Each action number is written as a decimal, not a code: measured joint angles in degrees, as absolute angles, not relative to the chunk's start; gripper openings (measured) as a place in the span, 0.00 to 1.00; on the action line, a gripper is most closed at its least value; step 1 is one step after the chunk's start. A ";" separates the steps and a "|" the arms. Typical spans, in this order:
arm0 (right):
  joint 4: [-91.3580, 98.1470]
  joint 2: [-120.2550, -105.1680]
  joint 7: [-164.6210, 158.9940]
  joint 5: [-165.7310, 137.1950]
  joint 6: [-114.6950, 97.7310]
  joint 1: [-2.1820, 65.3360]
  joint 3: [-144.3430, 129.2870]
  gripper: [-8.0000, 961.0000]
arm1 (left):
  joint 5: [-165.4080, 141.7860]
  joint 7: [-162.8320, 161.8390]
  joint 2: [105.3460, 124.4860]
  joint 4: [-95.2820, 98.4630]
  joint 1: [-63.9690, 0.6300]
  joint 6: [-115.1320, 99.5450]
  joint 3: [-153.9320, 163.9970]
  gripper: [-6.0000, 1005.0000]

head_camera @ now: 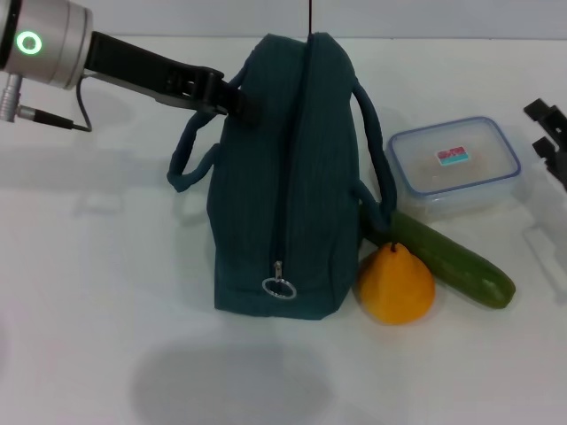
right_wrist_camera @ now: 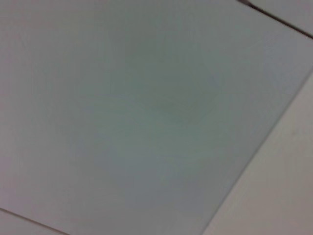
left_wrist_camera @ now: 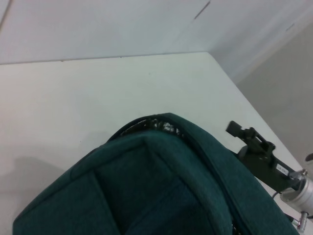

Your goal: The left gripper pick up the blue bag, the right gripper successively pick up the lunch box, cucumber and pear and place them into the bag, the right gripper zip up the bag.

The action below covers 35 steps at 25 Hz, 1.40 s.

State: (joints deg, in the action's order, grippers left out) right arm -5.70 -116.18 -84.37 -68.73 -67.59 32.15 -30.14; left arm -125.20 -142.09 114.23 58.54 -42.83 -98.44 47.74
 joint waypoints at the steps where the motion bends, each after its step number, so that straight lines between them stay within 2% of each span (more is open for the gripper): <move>1: -6.10 -116.18 -85.11 -68.73 -67.05 32.38 -30.25 0.79 | -125.20 -142.05 114.23 58.57 -42.89 -98.45 48.01 0.04; 24: -8.64 -116.18 -88.06 -71.02 -66.61 33.66 -29.93 0.71 | -125.24 -139.22 114.68 58.53 -41.77 -98.43 48.69 0.04; 35: -8.18 -116.18 -88.02 -70.96 -66.65 32.85 -29.79 0.46 | -125.25 -139.15 114.77 58.53 -41.61 -98.13 48.69 0.04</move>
State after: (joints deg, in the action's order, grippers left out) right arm -8.18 -116.18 -88.02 -70.96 -66.65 32.85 -29.79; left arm -125.25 -139.15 114.77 58.53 -41.61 -98.13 48.69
